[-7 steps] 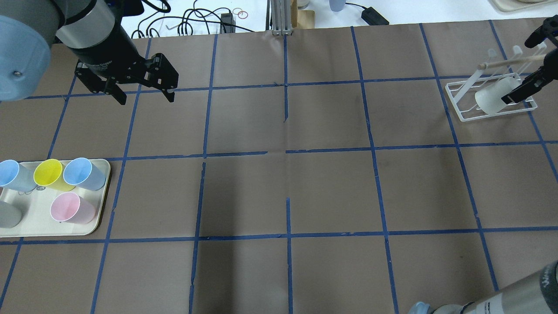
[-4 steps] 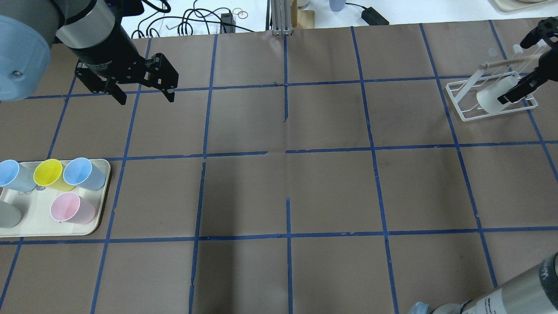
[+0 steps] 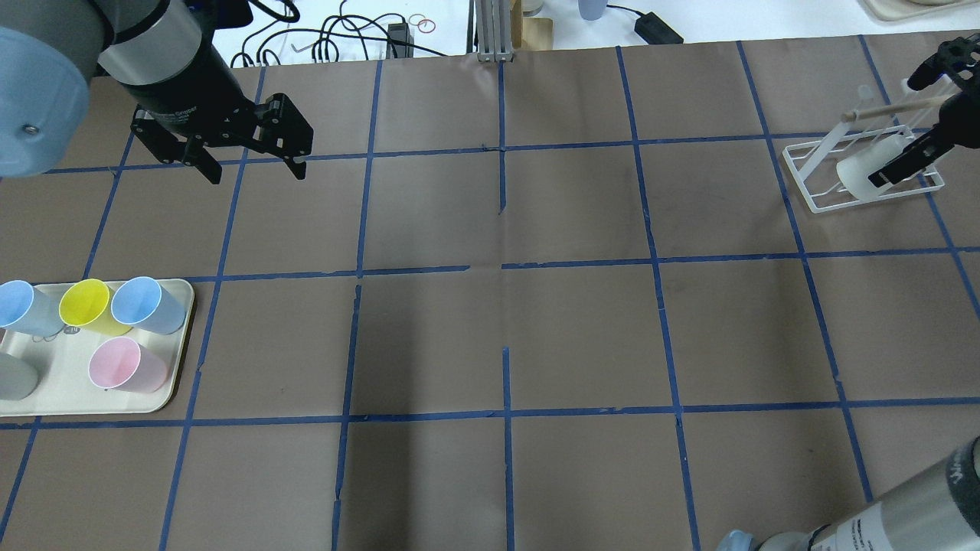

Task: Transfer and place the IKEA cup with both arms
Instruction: 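Close the right gripper around the white cup on the rack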

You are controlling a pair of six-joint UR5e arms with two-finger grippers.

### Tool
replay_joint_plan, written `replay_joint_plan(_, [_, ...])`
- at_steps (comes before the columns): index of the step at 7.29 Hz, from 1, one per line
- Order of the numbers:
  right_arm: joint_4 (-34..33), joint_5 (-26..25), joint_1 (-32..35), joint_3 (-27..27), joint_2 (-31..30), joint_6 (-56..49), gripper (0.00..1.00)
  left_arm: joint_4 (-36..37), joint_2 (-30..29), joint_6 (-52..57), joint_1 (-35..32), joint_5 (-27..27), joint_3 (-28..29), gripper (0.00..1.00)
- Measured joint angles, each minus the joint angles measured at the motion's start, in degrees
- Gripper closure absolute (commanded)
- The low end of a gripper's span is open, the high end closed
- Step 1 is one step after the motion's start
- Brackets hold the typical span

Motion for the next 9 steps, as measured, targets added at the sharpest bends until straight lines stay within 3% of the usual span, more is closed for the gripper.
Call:
replay_joint_plan(5, [0.4, -0.3, 0.1, -0.1, -0.4, 0.5, 0.86, 0.0, 0.0, 0.0, 0.1, 0.0, 0.0, 0.00])
replay_joint_plan(9, [0.6, -0.8, 0.8, -0.2, -0.5, 4.6, 1.00, 0.0, 0.0, 0.0, 0.1, 0.1, 0.0, 0.00])
